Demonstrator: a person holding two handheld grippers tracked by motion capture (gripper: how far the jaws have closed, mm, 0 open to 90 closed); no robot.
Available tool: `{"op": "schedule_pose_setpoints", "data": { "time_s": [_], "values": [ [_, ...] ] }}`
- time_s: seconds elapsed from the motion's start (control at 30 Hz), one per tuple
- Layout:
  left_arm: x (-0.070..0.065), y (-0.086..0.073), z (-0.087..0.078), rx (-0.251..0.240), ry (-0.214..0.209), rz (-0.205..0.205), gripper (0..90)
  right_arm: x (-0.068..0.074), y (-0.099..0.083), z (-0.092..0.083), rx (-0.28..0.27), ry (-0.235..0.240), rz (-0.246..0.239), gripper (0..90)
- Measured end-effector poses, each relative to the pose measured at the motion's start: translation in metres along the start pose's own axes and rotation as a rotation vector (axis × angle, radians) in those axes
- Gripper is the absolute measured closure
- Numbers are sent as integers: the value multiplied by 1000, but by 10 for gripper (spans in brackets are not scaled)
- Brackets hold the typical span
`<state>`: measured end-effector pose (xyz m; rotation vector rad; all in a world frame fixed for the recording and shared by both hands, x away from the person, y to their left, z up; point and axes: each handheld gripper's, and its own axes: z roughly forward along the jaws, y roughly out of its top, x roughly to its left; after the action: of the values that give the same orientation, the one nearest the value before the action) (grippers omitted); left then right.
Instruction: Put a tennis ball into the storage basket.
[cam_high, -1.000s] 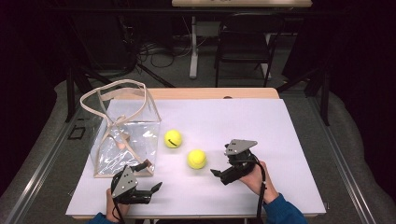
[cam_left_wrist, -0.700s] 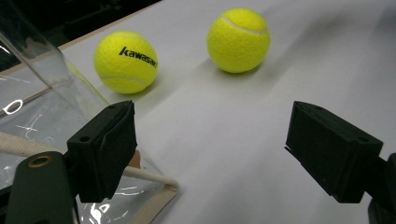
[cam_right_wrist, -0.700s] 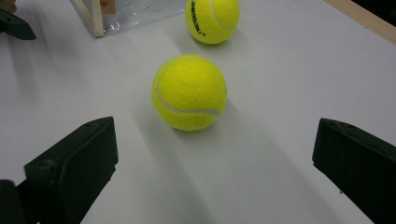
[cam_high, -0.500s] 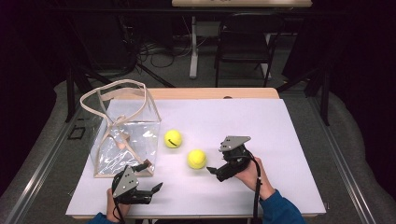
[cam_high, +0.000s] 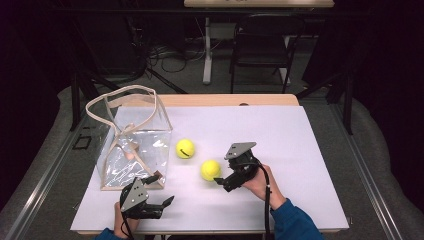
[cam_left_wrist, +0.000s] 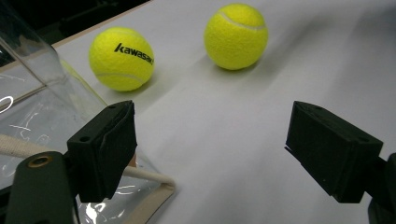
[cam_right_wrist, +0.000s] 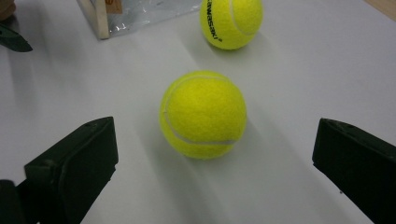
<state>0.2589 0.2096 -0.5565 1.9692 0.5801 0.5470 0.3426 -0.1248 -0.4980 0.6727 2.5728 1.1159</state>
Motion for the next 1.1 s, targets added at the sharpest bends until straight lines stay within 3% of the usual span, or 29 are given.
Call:
{"op": "schedule_pose_setpoints", "data": {
  "time_s": [0.53, 1.1],
  "values": [
    [-1, 1, 1, 3, -8, 6, 161, 2, 7, 32, 32, 44, 6, 0],
    [-1, 1, 1, 4, -16, 2, 161, -1, 6, 49, 55, 58, 25, 0]
  ]
}}
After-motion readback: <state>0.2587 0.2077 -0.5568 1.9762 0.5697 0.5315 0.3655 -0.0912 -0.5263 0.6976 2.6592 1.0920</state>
